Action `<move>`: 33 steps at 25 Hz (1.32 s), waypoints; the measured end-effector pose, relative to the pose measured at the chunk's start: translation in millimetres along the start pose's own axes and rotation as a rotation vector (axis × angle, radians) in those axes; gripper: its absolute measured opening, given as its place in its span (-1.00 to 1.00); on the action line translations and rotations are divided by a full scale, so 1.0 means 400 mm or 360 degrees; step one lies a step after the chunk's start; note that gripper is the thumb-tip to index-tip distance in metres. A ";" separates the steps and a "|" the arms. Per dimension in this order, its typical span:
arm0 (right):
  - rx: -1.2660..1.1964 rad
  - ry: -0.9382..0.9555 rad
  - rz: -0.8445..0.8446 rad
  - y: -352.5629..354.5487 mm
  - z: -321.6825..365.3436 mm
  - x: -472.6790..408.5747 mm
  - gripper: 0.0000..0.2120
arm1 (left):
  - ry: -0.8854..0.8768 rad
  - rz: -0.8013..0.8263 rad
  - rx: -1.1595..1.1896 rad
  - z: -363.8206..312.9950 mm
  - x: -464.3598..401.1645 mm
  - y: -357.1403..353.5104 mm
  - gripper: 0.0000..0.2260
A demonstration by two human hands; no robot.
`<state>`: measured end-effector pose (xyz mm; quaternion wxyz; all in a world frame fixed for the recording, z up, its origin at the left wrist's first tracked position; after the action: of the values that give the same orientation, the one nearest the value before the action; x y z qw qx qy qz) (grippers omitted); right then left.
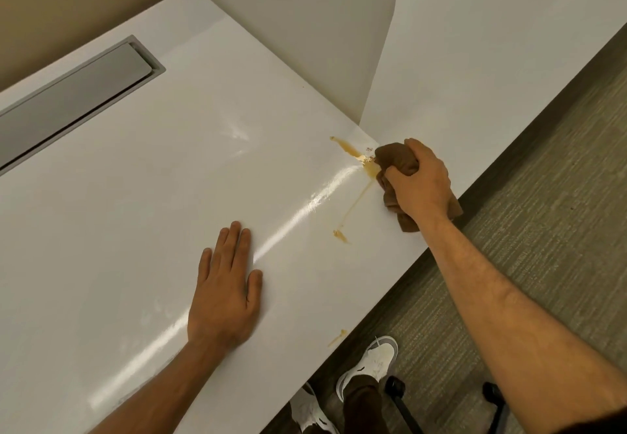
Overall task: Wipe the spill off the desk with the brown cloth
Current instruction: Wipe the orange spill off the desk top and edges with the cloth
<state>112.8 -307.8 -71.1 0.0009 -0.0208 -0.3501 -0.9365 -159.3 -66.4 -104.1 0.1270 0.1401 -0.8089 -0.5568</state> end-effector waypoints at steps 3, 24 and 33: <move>0.0097 0.0174 0.0104 -0.023 0.006 -0.025 -0.62 | 0.0003 0.0003 0.0007 0.000 -0.002 0.003 -0.40; 0.0095 0.0609 0.0701 -0.074 0.001 0.188 -0.51 | 0.0025 0.0009 -0.0017 -0.001 0.001 -0.003 -0.39; -0.0174 0.0377 0.1349 -0.097 0.030 0.343 -0.54 | 0.0027 0.0031 -0.0042 0.003 0.001 -0.005 -0.39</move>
<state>-24.6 -269.0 -82.1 0.4238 -0.0549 -0.2581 -0.8665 -159.8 -66.2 -106.5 0.1411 0.1352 -0.8017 -0.5649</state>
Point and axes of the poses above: each hand's wrist, its own x-axis away from the middle knuckle, its own y-axis out of the back of the hand, z = x × y, the point moved 3 cm from there along -x, towards the middle knuckle, and after that the axes turned 4 degrees about -z, right-handed, at the moved point
